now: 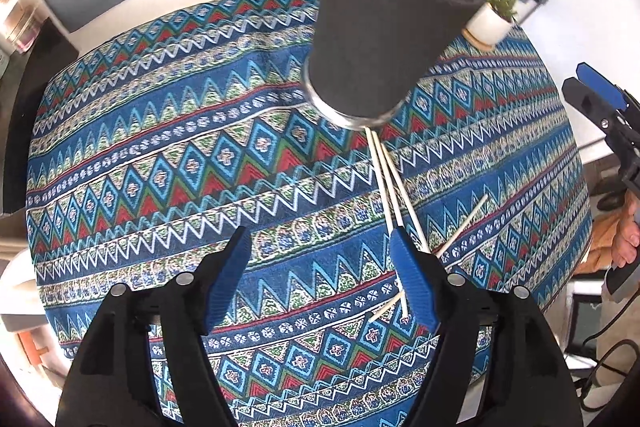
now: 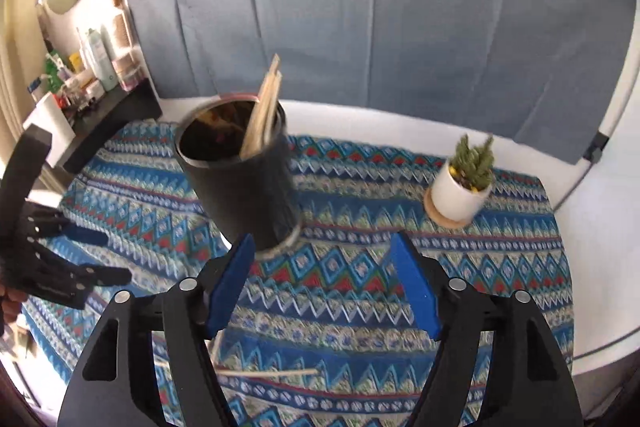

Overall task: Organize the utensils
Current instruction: 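Lower the stick into the black holder and open the right tool, then move both tools down to the remaining sticks at the holder's base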

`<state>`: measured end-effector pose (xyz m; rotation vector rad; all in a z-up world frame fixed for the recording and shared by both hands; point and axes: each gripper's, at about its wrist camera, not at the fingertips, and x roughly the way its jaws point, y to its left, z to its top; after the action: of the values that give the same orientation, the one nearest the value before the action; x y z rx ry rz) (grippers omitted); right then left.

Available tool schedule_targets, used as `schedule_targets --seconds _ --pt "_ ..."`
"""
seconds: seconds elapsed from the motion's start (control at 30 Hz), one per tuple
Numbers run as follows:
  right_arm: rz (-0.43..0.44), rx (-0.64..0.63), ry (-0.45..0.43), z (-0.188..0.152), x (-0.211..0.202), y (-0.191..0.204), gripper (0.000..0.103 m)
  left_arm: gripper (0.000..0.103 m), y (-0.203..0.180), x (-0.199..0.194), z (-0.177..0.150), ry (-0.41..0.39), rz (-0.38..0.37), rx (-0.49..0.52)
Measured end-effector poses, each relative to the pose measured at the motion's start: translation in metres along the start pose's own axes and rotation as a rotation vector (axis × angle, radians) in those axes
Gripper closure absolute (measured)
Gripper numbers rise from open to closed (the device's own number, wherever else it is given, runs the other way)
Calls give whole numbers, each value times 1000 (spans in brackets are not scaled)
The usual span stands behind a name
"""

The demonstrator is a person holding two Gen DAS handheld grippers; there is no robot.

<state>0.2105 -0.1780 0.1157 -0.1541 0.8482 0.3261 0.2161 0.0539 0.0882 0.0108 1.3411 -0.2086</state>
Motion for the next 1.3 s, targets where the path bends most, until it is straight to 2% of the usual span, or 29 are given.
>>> schedule_targets --seconds 0.1,0.2,0.3,0.37,0.53,0.8,1.07,1.23,1.3 --pt "-42 79 122 -41 15 -23 32 24 -23 20 -5 27 -8 87" --pt "-41 186 212 -75 24 -41 32 23 -37 39 -12 72 -9 122" --pt "45 285 273 -94 33 -41 32 23 -34 55 -17 109 5 90" --pt "92 289 289 -98 41 -28 32 23 -24 62 -20 123 -3 25" --pt "160 165 309 -93 63 19 32 23 -5 72 -17 114 -49 -106" --pt "179 -49 279 -86 75 73 32 23 -11 84 0 104 -30 -114" --pt "132 -126 278 -90 87 81 32 23 -27 101 19 124 -35 -97" --pt "88 -147 285 -97 92 79 33 23 -47 113 36 124 5 -65" --pt "75 -157 289 -99 94 79 33 19 -56 117 40 129 28 -44"
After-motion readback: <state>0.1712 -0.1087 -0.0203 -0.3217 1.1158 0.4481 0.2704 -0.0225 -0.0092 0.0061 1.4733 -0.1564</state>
